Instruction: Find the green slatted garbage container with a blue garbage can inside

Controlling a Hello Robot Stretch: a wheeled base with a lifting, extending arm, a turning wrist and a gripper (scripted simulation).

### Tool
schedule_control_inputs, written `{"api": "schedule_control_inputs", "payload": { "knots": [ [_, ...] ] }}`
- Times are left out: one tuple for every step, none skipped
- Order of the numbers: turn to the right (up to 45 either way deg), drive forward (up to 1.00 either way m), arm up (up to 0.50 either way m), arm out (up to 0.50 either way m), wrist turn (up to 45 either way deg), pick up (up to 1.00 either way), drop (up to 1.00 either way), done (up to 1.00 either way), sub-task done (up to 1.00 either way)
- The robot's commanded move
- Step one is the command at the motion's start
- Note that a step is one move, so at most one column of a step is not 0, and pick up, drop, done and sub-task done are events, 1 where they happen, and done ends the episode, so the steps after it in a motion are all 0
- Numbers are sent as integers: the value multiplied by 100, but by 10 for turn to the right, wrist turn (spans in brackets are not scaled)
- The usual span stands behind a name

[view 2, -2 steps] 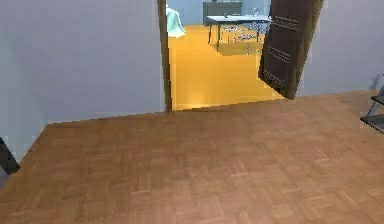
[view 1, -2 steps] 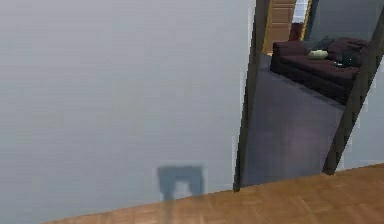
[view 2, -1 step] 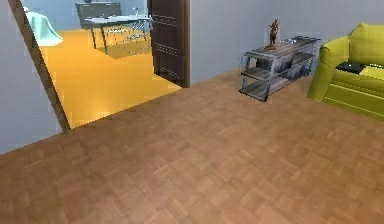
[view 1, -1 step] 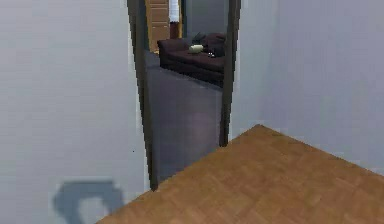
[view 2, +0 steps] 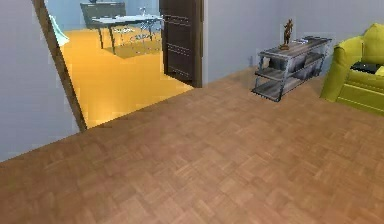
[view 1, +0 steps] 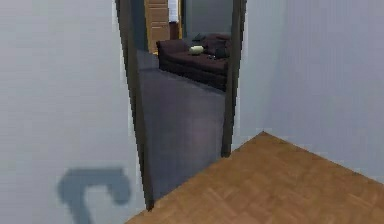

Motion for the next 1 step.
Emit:
{"api": "schedule_control_inputs", "payload": {
  "knots": [
    [0,100,0,0,0,0,0,0,0]
  ]
}}
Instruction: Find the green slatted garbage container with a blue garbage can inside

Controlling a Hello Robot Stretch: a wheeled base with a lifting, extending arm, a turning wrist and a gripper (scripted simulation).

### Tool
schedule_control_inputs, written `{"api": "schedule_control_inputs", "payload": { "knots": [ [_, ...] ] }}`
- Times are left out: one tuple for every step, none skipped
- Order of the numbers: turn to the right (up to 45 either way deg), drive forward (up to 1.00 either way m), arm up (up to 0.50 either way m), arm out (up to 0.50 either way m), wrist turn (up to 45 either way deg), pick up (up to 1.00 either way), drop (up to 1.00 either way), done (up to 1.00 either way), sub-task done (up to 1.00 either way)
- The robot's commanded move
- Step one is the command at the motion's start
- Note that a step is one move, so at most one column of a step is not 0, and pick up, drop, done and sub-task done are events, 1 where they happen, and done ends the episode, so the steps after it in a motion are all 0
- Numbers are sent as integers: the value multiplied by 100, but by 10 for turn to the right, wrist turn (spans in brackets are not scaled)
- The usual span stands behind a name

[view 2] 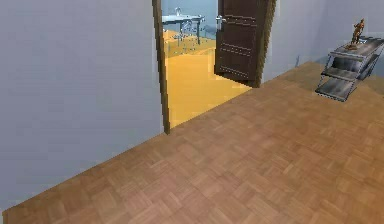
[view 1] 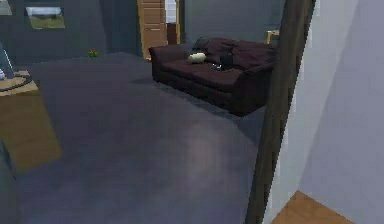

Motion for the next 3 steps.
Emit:
{"api": "schedule_control_inputs", "payload": {
  "knots": [
    [30,0,0,0,0,0,0,0,0],
    [0,30,0,0,0,0,0,0,0],
    [-210,0,0,0,0,0,0,0,0]
  ]
}}
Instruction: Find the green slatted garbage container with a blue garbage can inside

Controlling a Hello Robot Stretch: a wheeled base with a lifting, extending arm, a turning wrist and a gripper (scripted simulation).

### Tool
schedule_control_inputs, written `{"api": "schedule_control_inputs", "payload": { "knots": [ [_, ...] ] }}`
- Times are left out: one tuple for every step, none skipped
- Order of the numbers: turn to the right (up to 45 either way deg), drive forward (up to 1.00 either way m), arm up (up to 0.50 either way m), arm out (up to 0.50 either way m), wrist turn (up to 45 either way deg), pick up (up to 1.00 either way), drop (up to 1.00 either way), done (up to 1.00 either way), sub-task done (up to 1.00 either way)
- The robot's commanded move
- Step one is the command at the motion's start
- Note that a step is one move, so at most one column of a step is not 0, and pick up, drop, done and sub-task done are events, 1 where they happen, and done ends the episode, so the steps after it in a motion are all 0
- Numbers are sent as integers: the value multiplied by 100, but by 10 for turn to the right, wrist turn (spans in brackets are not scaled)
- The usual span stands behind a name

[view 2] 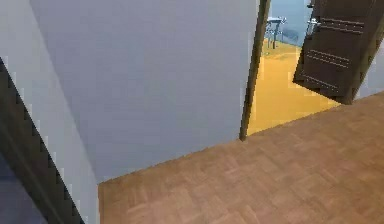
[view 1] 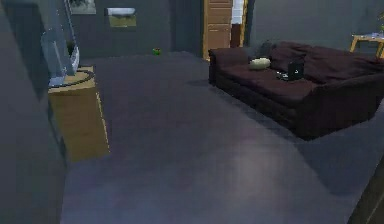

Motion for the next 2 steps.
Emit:
{"api": "schedule_control_inputs", "payload": {
  "knots": [
    [0,100,0,0,0,0,0,0,0],
    [0,100,0,0,0,0,0,0,0]
  ]
}}
